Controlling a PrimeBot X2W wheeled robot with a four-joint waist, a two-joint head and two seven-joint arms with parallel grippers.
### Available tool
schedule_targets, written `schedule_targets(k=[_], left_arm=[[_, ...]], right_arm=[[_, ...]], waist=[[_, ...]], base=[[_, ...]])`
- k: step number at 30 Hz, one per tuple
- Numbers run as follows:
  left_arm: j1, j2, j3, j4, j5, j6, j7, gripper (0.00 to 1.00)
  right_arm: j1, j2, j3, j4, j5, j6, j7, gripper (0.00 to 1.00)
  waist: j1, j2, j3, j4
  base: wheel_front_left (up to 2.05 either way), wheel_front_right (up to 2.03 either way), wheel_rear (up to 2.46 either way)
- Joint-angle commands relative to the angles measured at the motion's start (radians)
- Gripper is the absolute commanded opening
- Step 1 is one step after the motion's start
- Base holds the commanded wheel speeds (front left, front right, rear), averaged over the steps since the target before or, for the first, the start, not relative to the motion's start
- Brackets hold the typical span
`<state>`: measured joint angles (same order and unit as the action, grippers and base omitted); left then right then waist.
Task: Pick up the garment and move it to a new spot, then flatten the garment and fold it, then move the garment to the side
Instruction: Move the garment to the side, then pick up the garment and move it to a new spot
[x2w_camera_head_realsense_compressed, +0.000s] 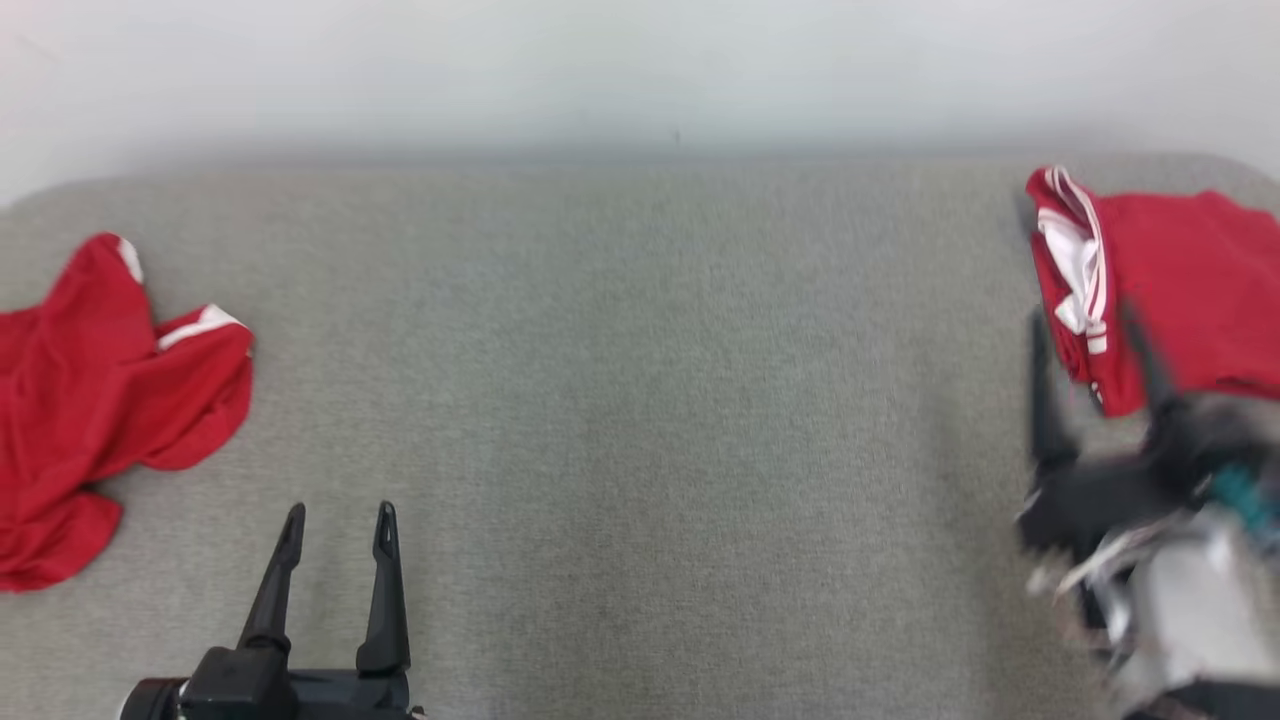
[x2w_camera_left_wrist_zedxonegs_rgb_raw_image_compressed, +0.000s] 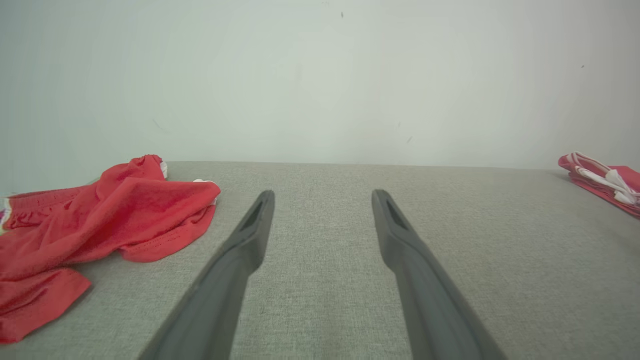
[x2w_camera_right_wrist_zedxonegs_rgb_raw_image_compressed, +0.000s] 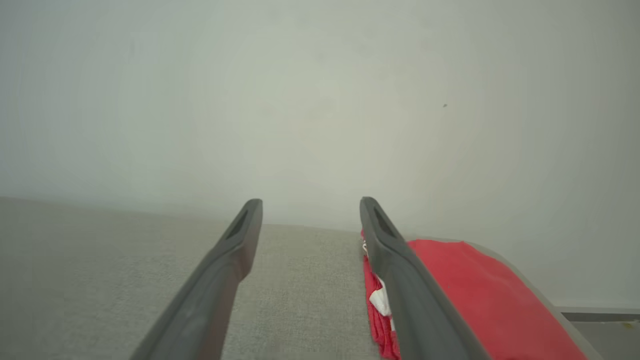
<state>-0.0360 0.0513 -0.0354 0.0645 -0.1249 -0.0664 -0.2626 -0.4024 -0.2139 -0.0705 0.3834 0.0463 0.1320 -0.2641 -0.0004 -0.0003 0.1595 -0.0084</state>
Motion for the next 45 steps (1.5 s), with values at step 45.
schedule_targets(k=[45], left_arm=[[0.086,-0.001,0.012,0.104,-0.022,0.048,-0.003,1.0]], right_arm=[[0.48,0.165,0.041,-0.215,0.007,-0.002,-0.001,1.0]], waist=[[0.0004,0.0003,-0.135,0.001]], base=[[0.0,0.0,0.0]])
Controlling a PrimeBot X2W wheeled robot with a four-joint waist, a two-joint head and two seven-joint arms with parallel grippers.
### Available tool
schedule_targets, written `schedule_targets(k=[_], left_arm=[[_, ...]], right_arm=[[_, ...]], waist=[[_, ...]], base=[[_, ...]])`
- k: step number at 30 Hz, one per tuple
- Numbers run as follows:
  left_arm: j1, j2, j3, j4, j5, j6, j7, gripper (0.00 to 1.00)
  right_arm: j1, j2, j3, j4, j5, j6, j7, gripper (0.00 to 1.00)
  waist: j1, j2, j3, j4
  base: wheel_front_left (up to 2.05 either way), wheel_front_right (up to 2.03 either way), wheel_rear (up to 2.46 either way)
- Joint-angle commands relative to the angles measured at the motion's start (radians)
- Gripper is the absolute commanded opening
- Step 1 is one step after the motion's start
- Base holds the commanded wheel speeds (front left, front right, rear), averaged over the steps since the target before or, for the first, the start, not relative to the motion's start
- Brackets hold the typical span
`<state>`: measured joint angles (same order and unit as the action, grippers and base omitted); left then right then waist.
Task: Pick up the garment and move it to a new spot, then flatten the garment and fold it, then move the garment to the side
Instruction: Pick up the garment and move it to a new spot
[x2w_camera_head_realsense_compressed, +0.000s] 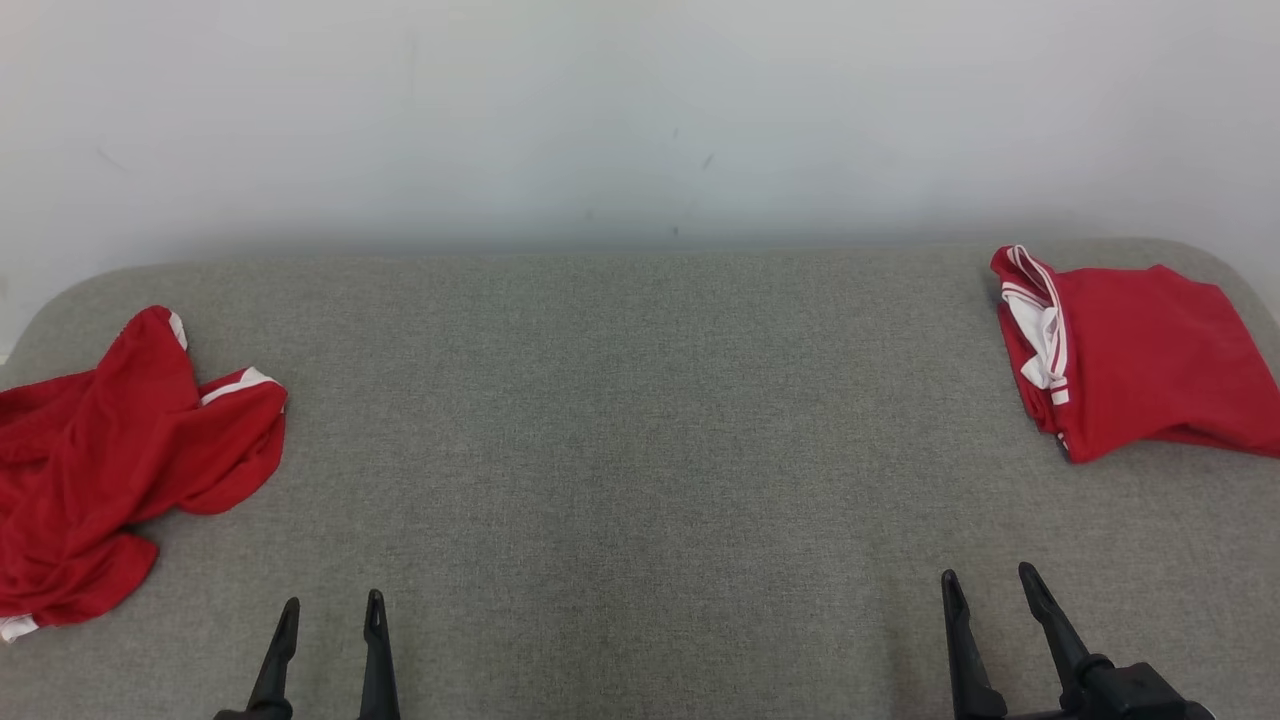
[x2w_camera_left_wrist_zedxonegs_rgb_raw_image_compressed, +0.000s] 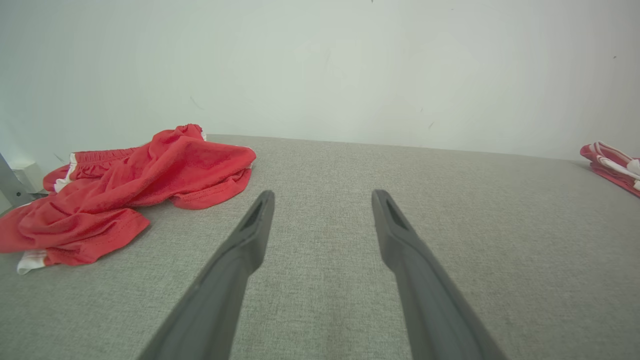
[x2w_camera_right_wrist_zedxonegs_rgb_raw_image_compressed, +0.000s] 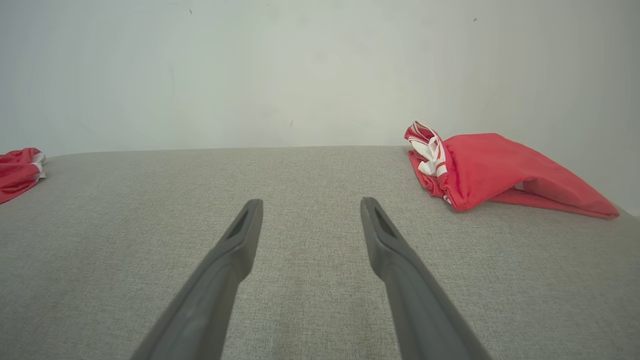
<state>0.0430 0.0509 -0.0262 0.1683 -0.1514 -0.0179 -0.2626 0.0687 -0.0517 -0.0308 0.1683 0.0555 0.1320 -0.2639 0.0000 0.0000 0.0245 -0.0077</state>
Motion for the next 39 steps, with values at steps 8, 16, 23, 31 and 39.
schedule_targets(k=[8,16,23,31,39], left_arm=[[0.004,-0.001,0.012,0.007,0.004,-0.004,-0.003,1.0],[0.006,-0.001,0.007,0.01,0.002,0.002,-0.003,1.0],[0.009,-0.001,0.024,0.012,0.016,0.004,-0.003,1.0],[-0.008,-0.001,0.045,0.02,0.011,0.01,-0.003,1.0],[0.007,-0.001,0.06,0.04,0.024,0.012,-0.003,1.0]], right_arm=[[0.017,0.003,0.0,0.005,-0.001,-0.002,-0.001,1.0],[0.028,0.002,-0.005,0.012,0.012,-0.002,-0.001,1.0],[0.027,0.002,0.001,0.016,0.03,-0.002,-0.001,1.0],[0.013,0.002,0.008,0.029,0.034,-0.002,-0.001,1.0],[-0.002,0.002,0.027,0.051,0.027,-0.002,-0.001,1.0]], waist=[[0.0,0.0,-0.008,0.005],[0.0,0.0,-0.02,0.06],[0.0,0.0,-0.016,0.168],[0.0,0.0,0.001,0.321],[0.0,0.0,0.001,0.434]], base=[[0.0,0.0,0.0],[0.0,0.0,0.0],[0.0,0.0,0.0],[0.0,0.0,0.0],[0.0,0.0,0.0]])
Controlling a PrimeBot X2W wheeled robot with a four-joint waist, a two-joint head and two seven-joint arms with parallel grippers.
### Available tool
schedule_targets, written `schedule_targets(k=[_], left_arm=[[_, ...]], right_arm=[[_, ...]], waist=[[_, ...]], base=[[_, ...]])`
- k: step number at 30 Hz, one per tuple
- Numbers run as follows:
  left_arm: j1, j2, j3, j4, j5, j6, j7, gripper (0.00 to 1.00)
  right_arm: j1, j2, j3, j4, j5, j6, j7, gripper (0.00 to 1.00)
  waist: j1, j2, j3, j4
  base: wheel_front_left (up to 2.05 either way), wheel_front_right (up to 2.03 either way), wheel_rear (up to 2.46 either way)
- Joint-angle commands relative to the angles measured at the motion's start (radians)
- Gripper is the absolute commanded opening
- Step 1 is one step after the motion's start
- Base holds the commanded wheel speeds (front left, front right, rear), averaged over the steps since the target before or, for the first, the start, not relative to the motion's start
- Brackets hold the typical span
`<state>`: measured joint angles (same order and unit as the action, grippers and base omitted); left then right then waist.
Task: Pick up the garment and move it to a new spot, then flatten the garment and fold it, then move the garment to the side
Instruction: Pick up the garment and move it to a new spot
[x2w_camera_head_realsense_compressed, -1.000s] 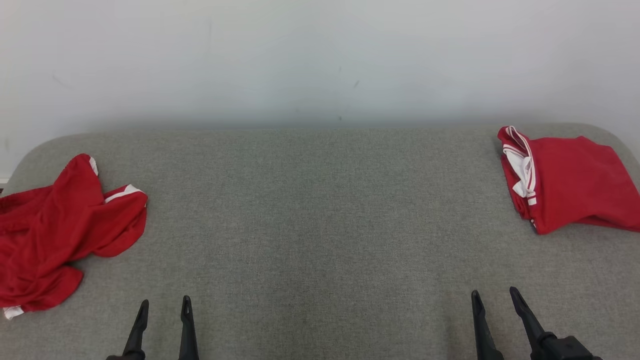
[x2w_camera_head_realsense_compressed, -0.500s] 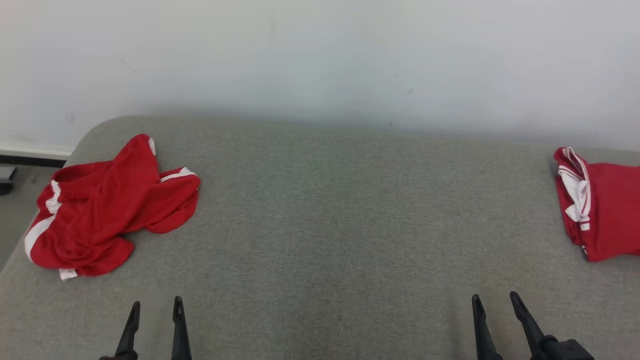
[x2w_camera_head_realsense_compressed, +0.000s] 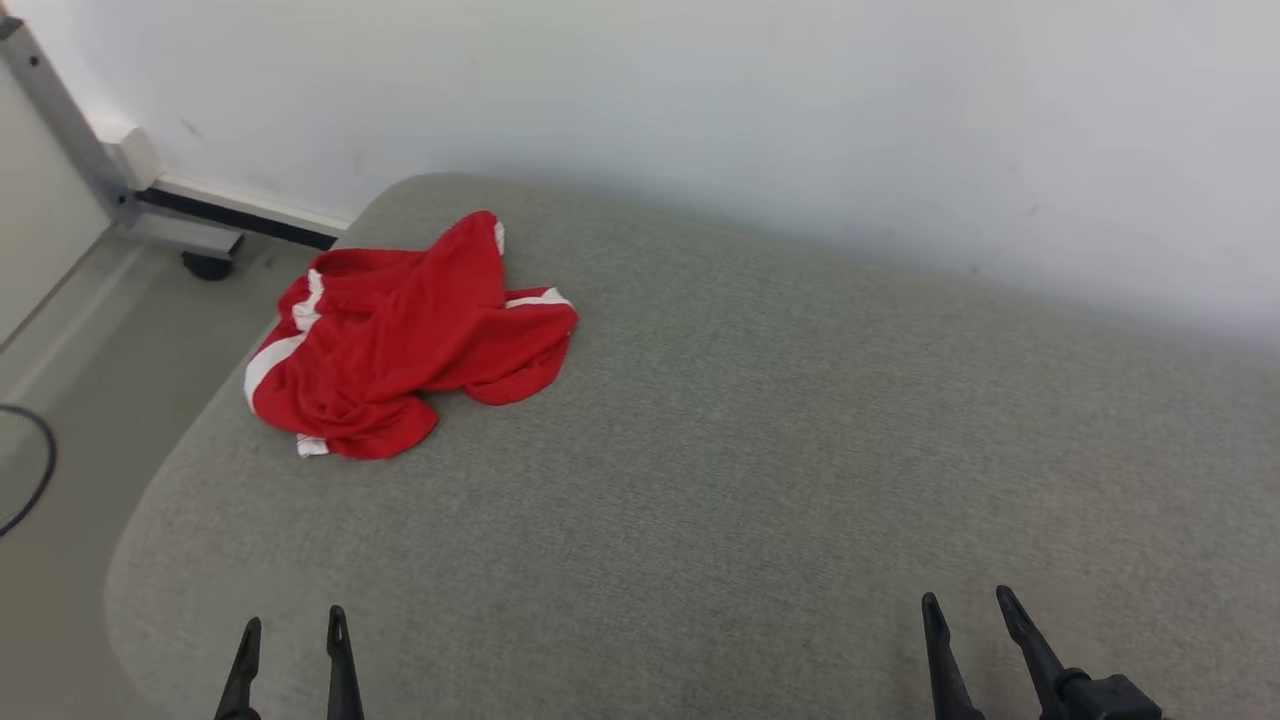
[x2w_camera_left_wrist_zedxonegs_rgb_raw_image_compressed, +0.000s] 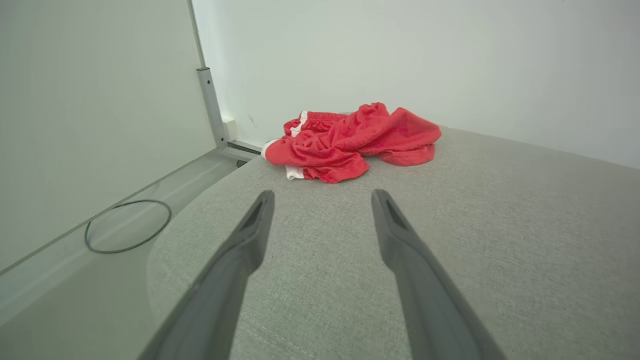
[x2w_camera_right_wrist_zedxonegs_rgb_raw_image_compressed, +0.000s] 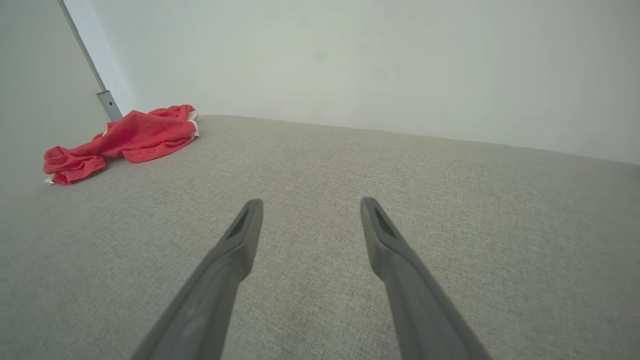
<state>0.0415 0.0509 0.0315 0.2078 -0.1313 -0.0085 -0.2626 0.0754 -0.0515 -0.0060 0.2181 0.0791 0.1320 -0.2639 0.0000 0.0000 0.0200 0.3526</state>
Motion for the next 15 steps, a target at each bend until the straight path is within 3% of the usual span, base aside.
schedule_targets(k=[1,6,15], left_arm=[[0.012,-0.001,0.005,0.003,0.003,0.003,-0.003,1.0],[0.022,-0.001,0.025,0.01,-0.002,0.009,-0.003,1.0],[0.044,-0.002,0.079,-0.013,-0.017,0.021,-0.003,1.0]], right_arm=[[-0.011,0.002,0.003,0.005,0.004,-0.002,-0.001,1.0],[-0.02,0.002,0.019,0.016,0.003,-0.002,-0.001,1.0],[-0.056,0.002,0.062,0.044,-0.006,-0.002,-0.001,1.0]], waist=[[0.0,0.0,0.006,0.087],[0.0,0.0,0.006,0.149],[0.0,0.0,0.014,0.161]], base=[[0.0,0.0,0.0],[0.0,0.0,0.0],[0.0,0.0,0.0]])
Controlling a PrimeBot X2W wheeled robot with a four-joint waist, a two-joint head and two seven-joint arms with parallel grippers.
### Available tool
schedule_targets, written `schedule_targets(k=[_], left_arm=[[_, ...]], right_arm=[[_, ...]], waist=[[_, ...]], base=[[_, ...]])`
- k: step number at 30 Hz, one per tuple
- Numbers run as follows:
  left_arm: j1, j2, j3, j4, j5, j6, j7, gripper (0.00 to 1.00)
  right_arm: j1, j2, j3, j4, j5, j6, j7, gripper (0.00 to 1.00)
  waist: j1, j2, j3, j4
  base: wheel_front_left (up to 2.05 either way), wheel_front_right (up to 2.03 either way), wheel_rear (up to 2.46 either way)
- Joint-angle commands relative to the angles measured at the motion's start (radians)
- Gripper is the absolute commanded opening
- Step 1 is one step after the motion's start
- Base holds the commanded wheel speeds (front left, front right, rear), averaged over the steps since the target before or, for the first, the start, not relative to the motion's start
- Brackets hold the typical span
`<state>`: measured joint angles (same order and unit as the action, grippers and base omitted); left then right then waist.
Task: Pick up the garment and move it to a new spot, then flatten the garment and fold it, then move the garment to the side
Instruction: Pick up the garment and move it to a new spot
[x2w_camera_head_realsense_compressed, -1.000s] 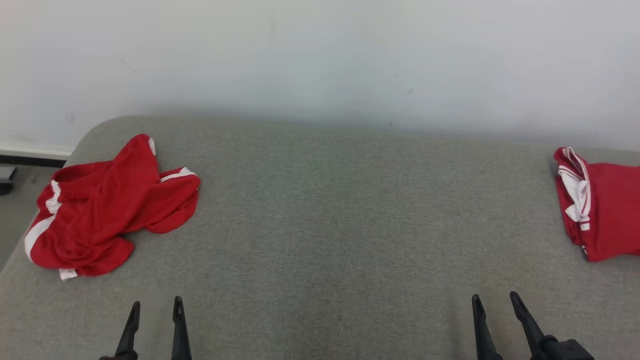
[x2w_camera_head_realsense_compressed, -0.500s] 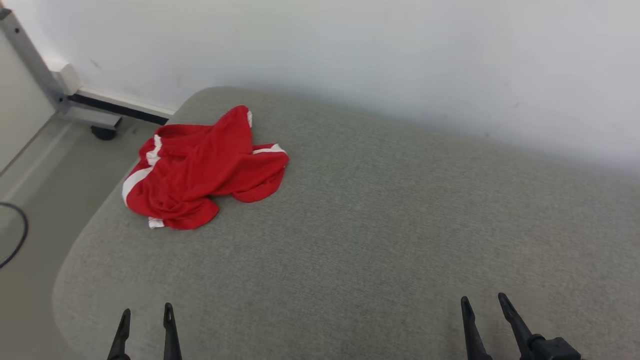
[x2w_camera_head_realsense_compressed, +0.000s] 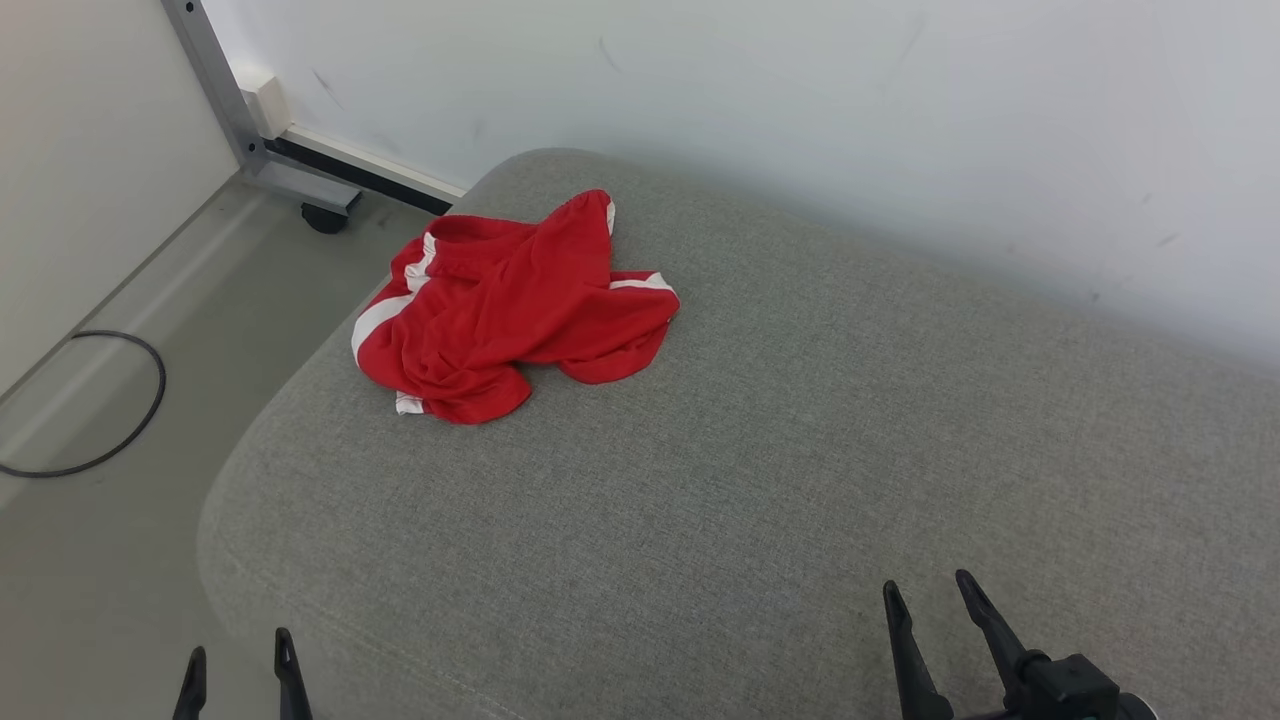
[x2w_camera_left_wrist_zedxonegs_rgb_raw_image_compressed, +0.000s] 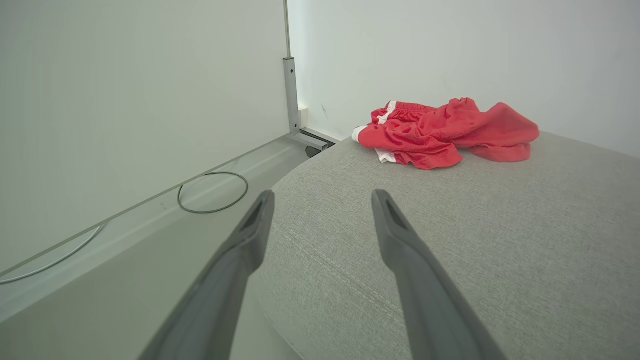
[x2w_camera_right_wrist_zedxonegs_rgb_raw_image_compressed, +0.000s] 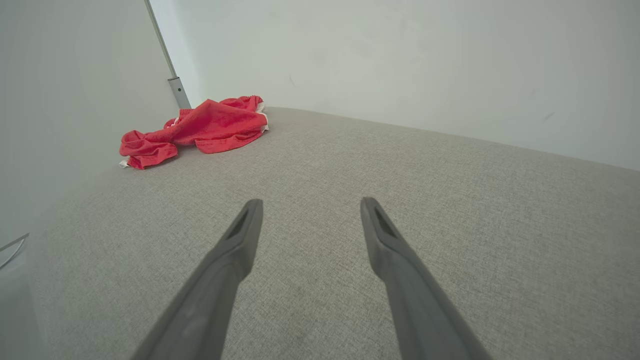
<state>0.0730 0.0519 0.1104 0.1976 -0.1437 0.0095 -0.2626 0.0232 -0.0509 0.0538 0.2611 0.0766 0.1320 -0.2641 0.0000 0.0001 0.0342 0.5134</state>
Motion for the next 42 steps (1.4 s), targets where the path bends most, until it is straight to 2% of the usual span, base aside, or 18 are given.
schedule_targets(k=[1,7,13,21,26,27,32,37,42], left_arm=[[0.014,-0.002,0.002,-0.006,-0.005,0.008,-0.003,1.0],[0.027,-0.001,-0.003,-0.013,-0.012,0.022,-0.003,1.0],[-0.042,-0.002,0.019,0.028,-0.009,-0.022,-0.003,1.0],[-0.245,0.012,0.053,0.078,-0.025,-0.067,-0.003,1.0],[-0.426,0.059,0.076,0.149,-0.037,-0.089,-0.003,1.0],[-0.426,0.059,0.076,0.149,-0.037,-0.089,-0.003,1.0],[-0.609,0.121,0.119,0.257,-0.094,-0.106,0.003,1.0],[-0.756,0.212,0.138,0.372,-0.137,-0.121,0.078,1.0],[-0.87,0.298,0.155,0.49,-0.199,-0.133,0.191,1.0]], right_arm=[[-0.005,0.001,0.004,0.003,-0.003,-0.002,0.0,1.0],[-0.004,0.001,0.004,0.009,0.0,-0.002,0.0,1.0],[0.013,0.001,-0.017,-0.007,0.003,-0.002,-0.001,1.0],[-0.045,0.001,-0.039,-0.036,-0.034,-0.002,0.0,1.0],[-0.096,0.0,-0.059,-0.053,-0.039,-0.002,0.0,1.0],[-0.096,0.0,-0.059,-0.053,-0.039,-0.002,0.0,1.0],[-0.135,0.001,-0.065,-0.065,-0.019,-0.002,0.0,1.0],[-0.16,0.001,-0.071,-0.077,0.005,-0.002,0.0,1.0],[-0.186,0.002,-0.074,-0.085,0.015,-0.002,0.0,1.0]], waist=[[0.0,-0.0001,-0.001,0.0],[0.0,-0.0001,-0.009,-0.004],[0.0,-0.0001,-0.009,-0.023],[0.0,-0.0001,0.083,-0.185],[0.0,-0.0001,0.171,-0.306],[0.0,-0.0001,0.171,-0.306],[0.0,-0.0001,0.247,-0.412],[0.0,-0.0001,0.304,-0.488],[0.0,-0.0001,0.349,-0.533]], base=[[0.0,0.0,0.0],[0.0,0.0,0.0],[0.0,0.0,0.0],[0.0,0.0,0.0],[0.0,0.0,0.0],[0.0,0.0,0.0],[0.0,0.0,0.0],[0.0,0.0,0.0],[0.0,0.0,0.0]])
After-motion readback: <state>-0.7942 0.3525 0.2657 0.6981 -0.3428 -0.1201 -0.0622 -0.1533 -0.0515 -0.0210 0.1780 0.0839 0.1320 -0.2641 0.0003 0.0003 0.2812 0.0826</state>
